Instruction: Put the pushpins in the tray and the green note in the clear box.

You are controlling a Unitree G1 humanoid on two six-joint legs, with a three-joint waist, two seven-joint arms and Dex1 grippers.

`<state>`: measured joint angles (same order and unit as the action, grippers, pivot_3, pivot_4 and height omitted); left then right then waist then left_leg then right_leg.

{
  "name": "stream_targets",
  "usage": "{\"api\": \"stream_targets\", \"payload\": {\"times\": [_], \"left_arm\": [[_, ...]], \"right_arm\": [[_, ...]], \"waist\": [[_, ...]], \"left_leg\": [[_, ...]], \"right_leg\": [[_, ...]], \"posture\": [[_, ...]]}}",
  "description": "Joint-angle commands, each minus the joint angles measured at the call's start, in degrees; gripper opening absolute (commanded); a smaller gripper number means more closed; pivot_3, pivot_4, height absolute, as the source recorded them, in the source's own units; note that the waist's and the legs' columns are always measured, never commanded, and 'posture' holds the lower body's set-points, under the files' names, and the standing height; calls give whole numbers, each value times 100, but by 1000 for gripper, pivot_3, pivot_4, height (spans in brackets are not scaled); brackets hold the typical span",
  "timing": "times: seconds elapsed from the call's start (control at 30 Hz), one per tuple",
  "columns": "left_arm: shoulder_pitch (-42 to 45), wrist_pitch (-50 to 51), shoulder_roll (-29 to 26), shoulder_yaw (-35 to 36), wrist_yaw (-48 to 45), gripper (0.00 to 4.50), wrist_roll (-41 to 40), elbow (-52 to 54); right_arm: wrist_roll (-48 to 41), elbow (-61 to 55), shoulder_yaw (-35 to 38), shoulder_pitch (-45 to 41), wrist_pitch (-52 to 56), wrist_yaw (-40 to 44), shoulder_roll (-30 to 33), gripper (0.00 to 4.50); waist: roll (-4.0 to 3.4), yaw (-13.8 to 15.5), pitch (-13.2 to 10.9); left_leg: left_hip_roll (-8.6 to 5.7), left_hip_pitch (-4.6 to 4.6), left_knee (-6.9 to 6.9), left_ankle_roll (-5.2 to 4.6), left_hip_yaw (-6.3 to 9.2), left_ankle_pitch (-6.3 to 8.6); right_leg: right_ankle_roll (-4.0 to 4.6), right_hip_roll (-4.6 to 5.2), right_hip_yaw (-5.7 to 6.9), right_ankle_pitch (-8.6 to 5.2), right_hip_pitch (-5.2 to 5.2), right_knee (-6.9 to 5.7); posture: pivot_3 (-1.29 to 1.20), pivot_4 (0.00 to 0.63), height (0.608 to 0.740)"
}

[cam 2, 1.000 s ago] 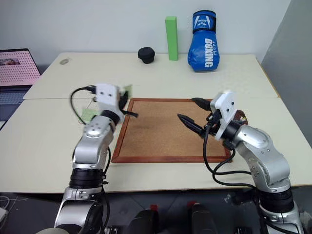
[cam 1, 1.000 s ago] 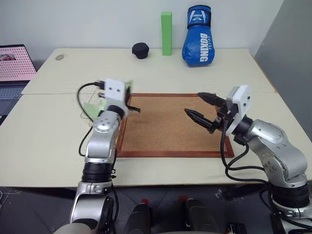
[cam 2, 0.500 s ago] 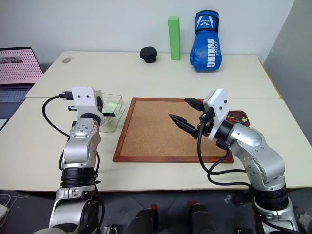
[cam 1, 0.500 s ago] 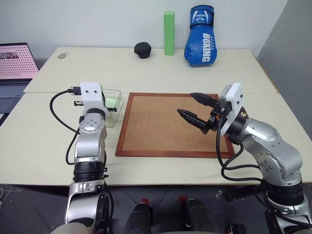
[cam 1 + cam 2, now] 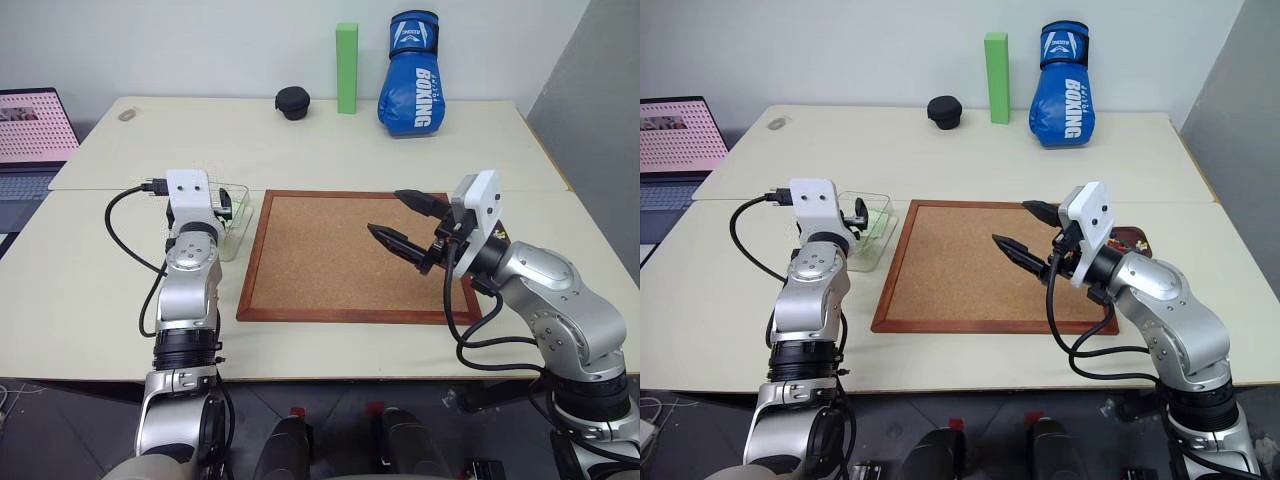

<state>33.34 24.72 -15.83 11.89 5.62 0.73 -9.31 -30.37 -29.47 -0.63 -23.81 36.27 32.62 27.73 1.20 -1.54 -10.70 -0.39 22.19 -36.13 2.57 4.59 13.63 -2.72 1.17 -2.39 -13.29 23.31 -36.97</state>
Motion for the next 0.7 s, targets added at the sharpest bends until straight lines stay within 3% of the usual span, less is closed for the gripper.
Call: {"api": "stream_targets", "payload": {"times": [0.03, 0.7], "left_arm": [[99, -72, 21, 29, -15, 4449, -58, 132], [107, 376, 35, 285, 147, 4449, -227, -136]], "right_arm": [[2, -116, 131, -79, -146, 36, 59, 3734], [39, -106, 88, -117, -172, -53, 38, 3734]], "waist": [[0, 0, 0], [2, -1, -1]], "left_leg": [[0, 0, 0, 0, 0, 0], [0, 0, -1, 0, 0, 0]], "right_leg": [[0, 0, 0, 0, 0, 0], [0, 0, 0, 0, 0, -1]], "posture": [[0, 150, 740], [0, 150, 740]]}}
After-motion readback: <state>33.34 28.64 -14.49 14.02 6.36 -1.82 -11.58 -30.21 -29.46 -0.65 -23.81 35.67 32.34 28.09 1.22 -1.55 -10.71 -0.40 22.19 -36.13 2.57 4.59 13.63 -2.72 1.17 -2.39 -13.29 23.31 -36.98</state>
